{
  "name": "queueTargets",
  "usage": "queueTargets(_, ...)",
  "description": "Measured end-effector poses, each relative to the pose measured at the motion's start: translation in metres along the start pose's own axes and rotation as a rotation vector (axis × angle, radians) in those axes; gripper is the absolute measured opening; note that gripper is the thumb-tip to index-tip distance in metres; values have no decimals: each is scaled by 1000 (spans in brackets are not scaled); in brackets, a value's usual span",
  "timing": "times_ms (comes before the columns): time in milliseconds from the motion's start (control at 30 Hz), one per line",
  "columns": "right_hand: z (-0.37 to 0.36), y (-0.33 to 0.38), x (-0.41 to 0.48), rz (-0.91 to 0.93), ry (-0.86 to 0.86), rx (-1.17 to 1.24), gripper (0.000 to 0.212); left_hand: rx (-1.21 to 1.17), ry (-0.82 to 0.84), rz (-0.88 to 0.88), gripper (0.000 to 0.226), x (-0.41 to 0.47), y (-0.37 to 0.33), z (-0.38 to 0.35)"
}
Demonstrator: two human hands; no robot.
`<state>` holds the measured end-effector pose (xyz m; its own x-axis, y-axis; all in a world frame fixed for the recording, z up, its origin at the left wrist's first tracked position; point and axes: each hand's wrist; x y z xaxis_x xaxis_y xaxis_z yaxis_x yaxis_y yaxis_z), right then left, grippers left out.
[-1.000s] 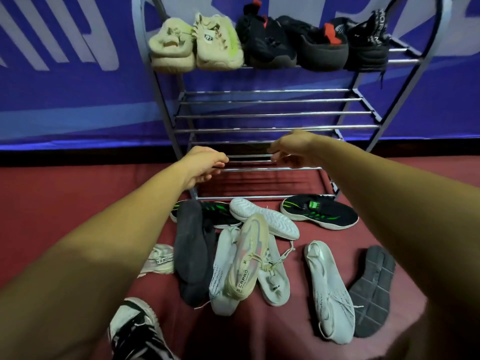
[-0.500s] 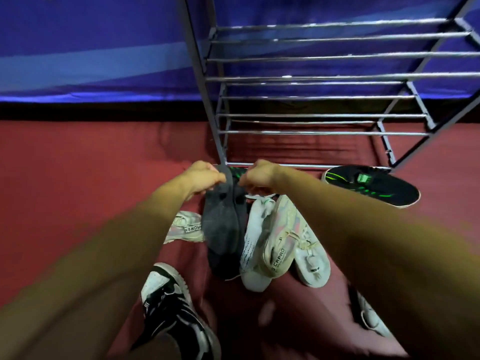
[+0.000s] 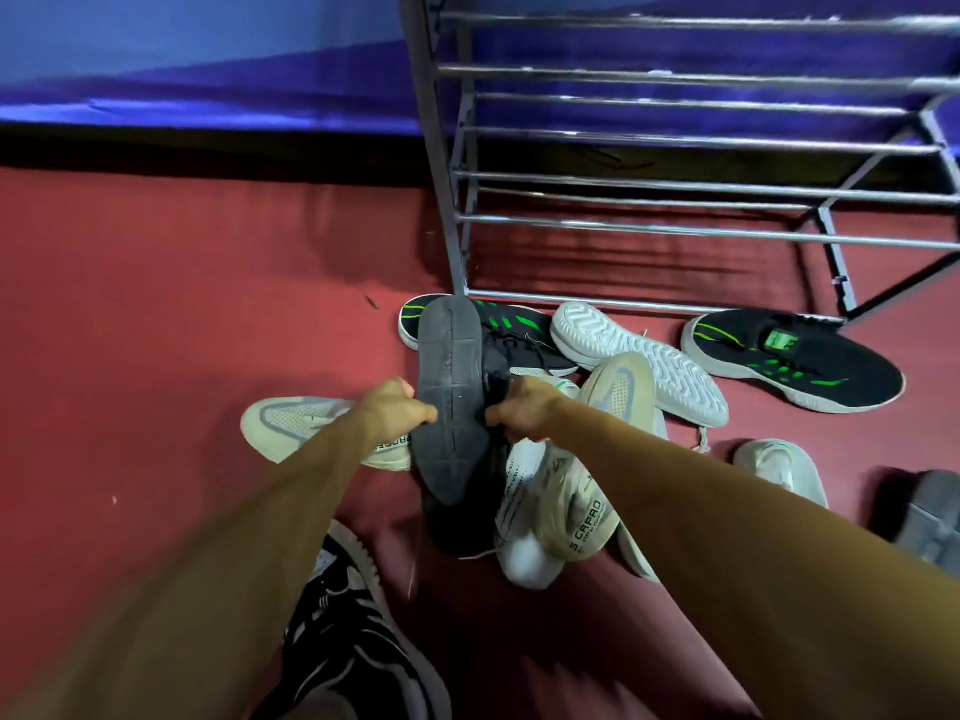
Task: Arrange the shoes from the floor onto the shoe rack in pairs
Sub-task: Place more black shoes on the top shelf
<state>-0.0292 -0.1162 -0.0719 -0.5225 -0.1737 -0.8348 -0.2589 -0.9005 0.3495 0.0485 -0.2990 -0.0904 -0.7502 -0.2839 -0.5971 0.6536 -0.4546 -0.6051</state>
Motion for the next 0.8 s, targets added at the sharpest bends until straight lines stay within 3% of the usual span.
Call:
queueTargets(167, -1, 3, -7, 64, 55, 103, 17, -43, -1, 29, 44, -6, -6, -6)
queueTargets(267, 7, 0, -21, 120, 97, 289, 35, -121, 0, 45, 38, -17, -20, -3)
queueTargets(400, 28, -3, -51, 239, 86, 272, 40, -237, 19, 45, 20, -40, -46, -3)
queueTargets(567, 69, -10, -92, 276, 30, 276, 54, -327, 12, -4, 40, -71, -96, 2)
queueTargets(800, 157, -23, -169, 282, 62, 168, 31, -311, 111, -226, 53, -121, -202, 7)
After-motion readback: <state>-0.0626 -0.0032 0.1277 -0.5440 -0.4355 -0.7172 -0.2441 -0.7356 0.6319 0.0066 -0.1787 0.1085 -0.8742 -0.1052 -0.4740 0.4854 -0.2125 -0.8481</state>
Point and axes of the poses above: each hand's wrist, its own x-axis towards the middle knuckle, its own z-axis out of the back of the hand, y = z × x, and after that the axes turned 13 degrees about -z, right-handed
